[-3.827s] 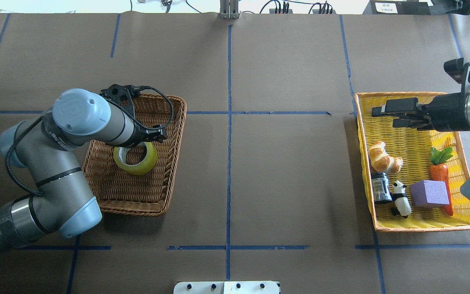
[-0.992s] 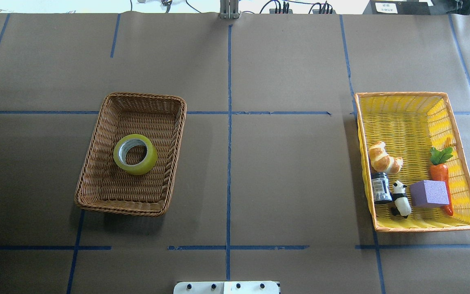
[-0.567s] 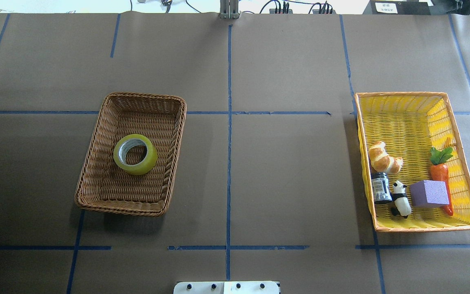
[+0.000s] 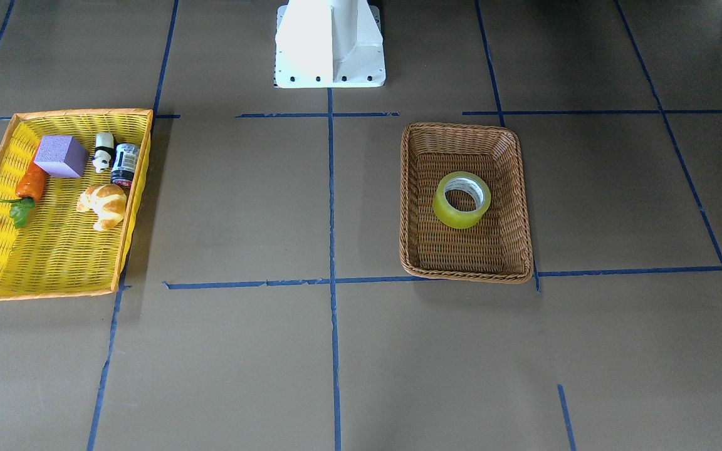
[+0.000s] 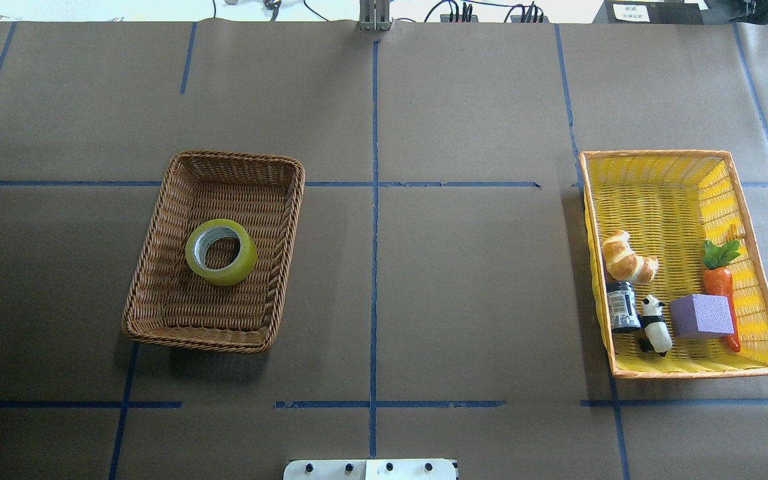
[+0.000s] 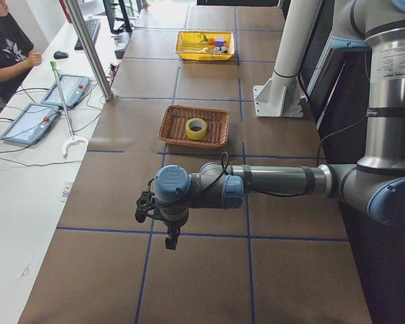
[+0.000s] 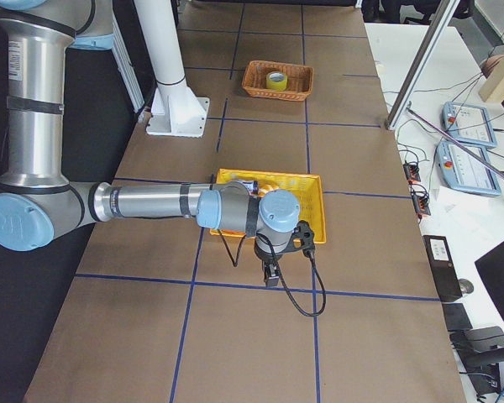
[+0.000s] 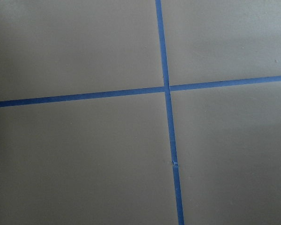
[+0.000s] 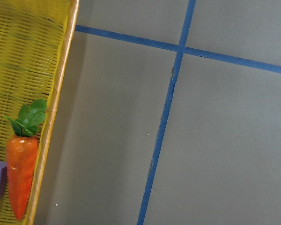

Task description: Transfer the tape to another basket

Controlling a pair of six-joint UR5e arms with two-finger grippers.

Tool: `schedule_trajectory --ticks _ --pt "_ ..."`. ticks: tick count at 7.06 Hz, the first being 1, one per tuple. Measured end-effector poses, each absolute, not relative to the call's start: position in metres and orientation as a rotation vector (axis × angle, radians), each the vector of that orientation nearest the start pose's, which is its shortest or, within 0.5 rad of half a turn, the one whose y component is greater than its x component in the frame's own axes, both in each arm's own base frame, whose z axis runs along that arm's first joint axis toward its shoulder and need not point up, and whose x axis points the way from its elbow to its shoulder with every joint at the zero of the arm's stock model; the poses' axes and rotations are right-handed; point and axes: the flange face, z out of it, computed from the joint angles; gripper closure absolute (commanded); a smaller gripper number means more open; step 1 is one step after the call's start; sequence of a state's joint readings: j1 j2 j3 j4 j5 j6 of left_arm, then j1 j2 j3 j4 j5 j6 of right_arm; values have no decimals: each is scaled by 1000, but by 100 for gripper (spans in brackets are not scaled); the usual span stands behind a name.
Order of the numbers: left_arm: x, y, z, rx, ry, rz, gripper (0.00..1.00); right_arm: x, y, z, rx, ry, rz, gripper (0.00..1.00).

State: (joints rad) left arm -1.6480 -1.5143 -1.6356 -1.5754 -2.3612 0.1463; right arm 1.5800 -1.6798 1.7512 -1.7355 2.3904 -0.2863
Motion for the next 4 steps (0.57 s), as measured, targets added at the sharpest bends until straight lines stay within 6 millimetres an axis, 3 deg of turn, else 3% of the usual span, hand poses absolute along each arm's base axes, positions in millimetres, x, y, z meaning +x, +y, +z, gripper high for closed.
schedule_trajectory --ticks 4 --pt "-81 -470 656 74 734 113 0 64 -438 643 16 -822 -219 0"
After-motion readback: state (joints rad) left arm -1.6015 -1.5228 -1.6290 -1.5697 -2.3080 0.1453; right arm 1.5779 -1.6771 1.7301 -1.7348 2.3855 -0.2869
